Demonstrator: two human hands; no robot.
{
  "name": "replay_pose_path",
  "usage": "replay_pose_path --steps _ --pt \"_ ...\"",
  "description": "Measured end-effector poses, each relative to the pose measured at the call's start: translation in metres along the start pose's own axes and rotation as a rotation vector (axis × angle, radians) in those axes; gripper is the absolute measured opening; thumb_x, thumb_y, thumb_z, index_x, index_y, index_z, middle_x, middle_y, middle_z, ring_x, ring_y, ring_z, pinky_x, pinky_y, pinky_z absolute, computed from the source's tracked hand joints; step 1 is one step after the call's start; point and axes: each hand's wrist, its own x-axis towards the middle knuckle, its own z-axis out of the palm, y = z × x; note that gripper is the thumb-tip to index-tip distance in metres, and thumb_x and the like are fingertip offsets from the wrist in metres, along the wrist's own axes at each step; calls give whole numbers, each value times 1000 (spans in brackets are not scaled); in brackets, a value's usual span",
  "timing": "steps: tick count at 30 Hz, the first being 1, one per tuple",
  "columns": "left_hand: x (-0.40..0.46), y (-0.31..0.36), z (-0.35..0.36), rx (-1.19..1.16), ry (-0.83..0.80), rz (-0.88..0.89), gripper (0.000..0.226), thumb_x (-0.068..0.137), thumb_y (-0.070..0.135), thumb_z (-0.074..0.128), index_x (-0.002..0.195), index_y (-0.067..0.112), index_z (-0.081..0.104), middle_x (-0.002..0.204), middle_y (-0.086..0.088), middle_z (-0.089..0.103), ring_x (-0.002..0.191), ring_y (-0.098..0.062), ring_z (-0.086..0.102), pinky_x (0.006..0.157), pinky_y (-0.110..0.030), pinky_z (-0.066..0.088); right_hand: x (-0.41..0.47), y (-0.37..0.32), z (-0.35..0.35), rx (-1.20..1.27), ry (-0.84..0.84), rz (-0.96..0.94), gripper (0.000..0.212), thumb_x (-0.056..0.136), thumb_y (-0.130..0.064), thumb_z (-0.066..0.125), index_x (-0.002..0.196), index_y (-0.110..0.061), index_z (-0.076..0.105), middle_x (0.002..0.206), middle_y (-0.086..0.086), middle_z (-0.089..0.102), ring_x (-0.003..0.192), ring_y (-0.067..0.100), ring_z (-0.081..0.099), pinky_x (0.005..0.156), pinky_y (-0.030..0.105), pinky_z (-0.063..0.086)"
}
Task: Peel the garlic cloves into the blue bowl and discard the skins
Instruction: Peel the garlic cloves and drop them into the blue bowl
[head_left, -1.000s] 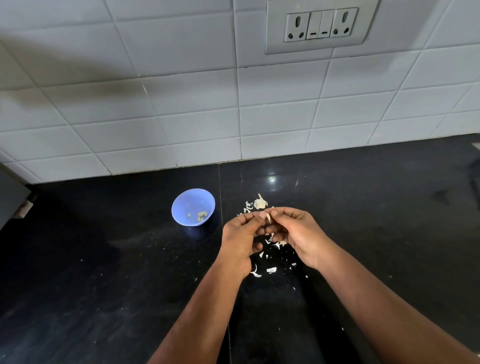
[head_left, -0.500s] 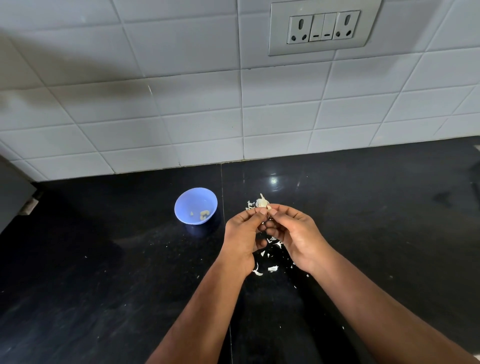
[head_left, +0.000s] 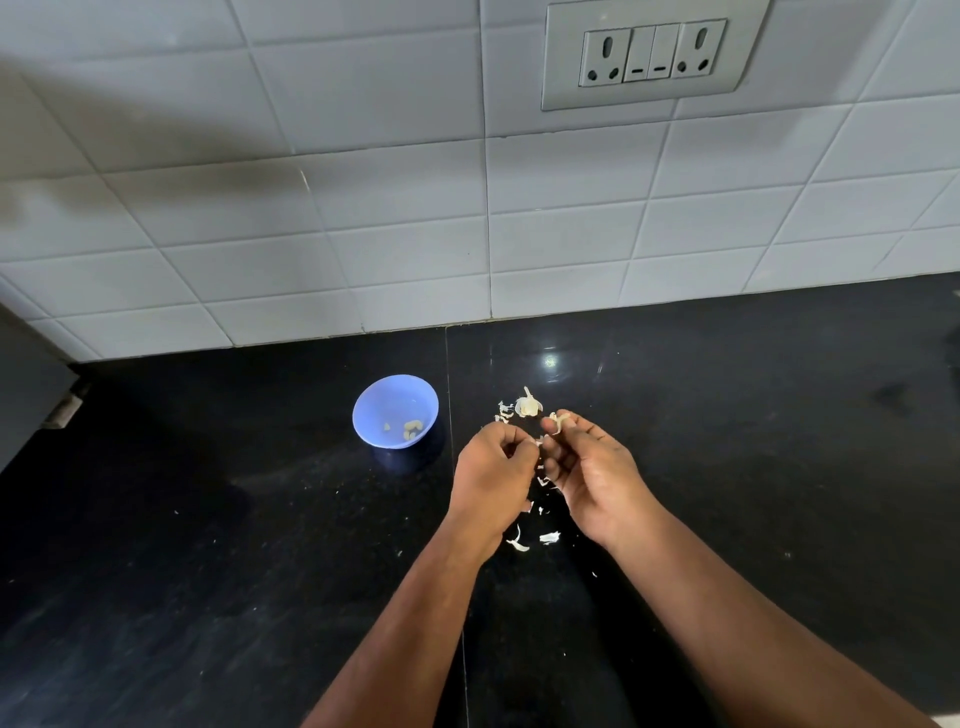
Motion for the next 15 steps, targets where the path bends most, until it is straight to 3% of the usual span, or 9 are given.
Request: replay_pose_path --steps 4,7,9,13,15 --pt "0 -17 -6 204 -13 -12 10 92 34 76 82 33 73 75 14 72 68 -6 65 65 -42 62 3 -4 -9 -275 51 -89 14 104 -11 62 112 -9 73 88 4 75 67 10 65 57 24 51" --pt "-1 -18 -11 431 27 -29 18 84 44 83 75 32 73 72 23 71 63 0 63 61 -28 48 0 -4 -11 -468 39 -168 16 102 -9 65 108 -14 79 85 4 74 67 11 64 59 25 52" --pt "1 -19 -13 499 5 -32 13 87 46 79 80 36 77 75 23 73 67 2 66 65 -27 50 -1 -3 -13 -611 14 -209 19 103 -8 63 106 -17 79 85 2 75 68 10 65 62 24 54" --pt "3 -14 -13 380 -36 -59 19 97 37 64 107 43 79 77 22 73 73 -6 70 80 -42 65 0 -4 -19 -1001 -63 -283 26 105 -11 57 109 -27 77 87 -3 77 71 7 68 71 31 59" --pt "3 -11 -12 292 -4 -15 10 96 44 67 98 44 77 78 24 74 74 -3 71 78 -45 66 -2 -7 -20 -1131 -110 -325 24 105 -15 59 110 -28 78 83 -6 77 67 2 67 65 24 56"
